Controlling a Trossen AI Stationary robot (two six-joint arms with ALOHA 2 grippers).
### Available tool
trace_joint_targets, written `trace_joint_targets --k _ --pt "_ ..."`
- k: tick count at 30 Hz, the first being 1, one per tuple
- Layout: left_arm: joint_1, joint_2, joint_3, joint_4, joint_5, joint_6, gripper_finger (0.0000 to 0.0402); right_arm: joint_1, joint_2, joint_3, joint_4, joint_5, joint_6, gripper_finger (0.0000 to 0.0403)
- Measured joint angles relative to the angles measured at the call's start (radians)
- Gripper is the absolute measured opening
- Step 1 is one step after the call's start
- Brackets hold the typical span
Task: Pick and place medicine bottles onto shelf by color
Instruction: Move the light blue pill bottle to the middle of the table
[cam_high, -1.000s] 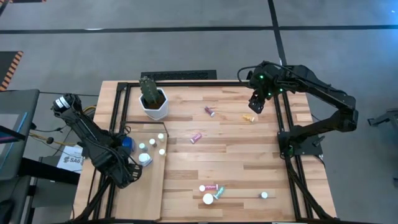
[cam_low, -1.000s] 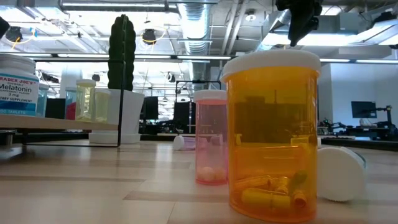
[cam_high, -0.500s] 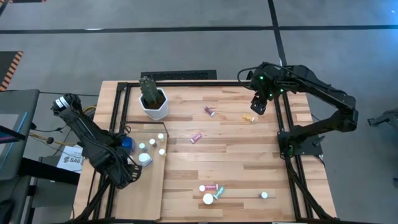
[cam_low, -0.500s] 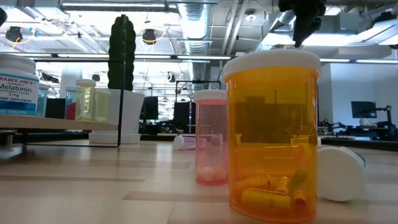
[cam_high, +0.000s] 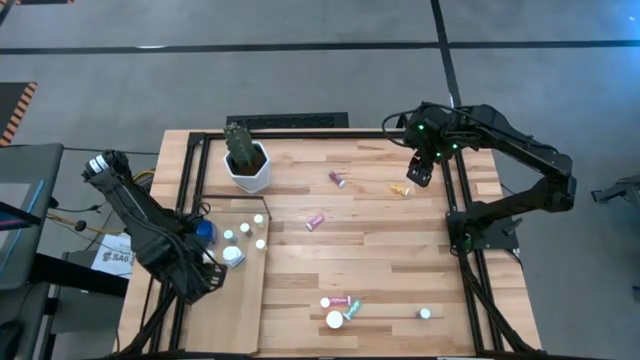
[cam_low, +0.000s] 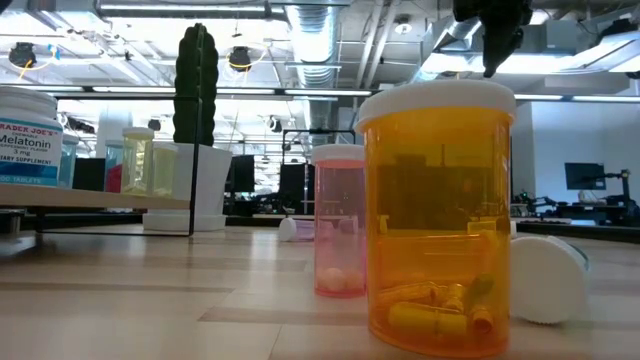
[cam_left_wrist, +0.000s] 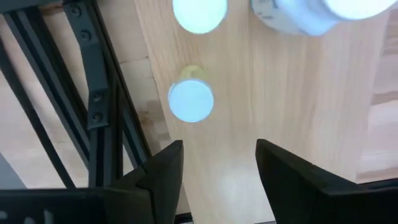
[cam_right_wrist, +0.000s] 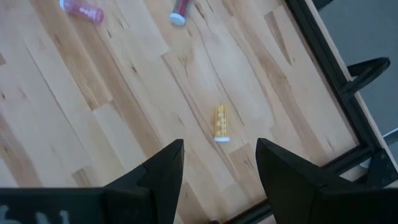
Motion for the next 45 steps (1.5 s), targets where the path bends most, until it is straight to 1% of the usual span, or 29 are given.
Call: trace_joint_targets --k 5,9,11,13,16,19,22,26,30,33,35,37,40,45 --pt "0.000 0.000 0.048 -0.057 -0.035 -0.010 0.0188 0.000 0.000 0.000 0.000 0.000 -0.014 0.0221" --pt "0.000 0.000 0.090 -0.085 -0.124 -0.023 0.0188 0.003 -0.026 -0.015 0.015 0.000 -0.034 0.0221" --pt "0.008 0.000 0.115 -0.099 -0.182 -0.023 0.0188 0.003 -0.059 -0.055 0.039 0.000 -0.028 0.0221" --pt "0.022 0.000 0.142 -0.124 -0.233 -0.021 0.0188 0.002 -0.099 -0.118 0.066 0.000 -0.012 0.0221" --pt "0.055 0.000 0.189 -0.163 -0.301 0.020 0.0188 0.000 -0.163 -0.230 0.134 0.000 0.043 0.0221" --pt "0.106 0.000 0.241 -0.200 -0.384 0.097 0.0188 0.000 -0.197 -0.321 0.175 0.000 0.091 0.0221" --pt "0.169 0.000 0.293 -0.228 -0.486 0.213 0.0188 0.009 -0.188 -0.375 0.181 0.000 0.105 0.0221" --pt "0.267 0.000 0.356 -0.227 -0.590 0.400 0.0188 0.009 -0.127 -0.394 0.164 0.000 0.100 0.0221" --pt "0.347 0.000 0.398 -0.166 -0.650 0.593 0.0188 0.009 -0.062 -0.397 0.084 -0.001 0.147 0.0221" --pt "0.390 0.000 0.411 -0.105 -0.682 0.719 0.0188 0.022 -0.042 -0.397 0.016 -0.002 0.222 0.0221" --pt "0.416 0.001 0.414 -0.075 -0.690 0.790 0.0188 0.047 -0.041 -0.397 -0.016 -0.007 0.304 0.0221" --pt "0.440 0.001 0.415 -0.055 -0.690 0.840 0.0188 0.084 -0.056 -0.397 -0.036 -0.038 0.401 0.0221" --pt "0.473 0.001 0.415 -0.048 -0.690 0.899 0.0188 0.173 -0.090 -0.397 -0.041 -0.081 0.547 0.0221" --pt "0.521 0.001 0.415 -0.038 -0.687 1.010 0.0188 0.380 -0.146 -0.425 -0.038 -0.085 0.811 0.0221"
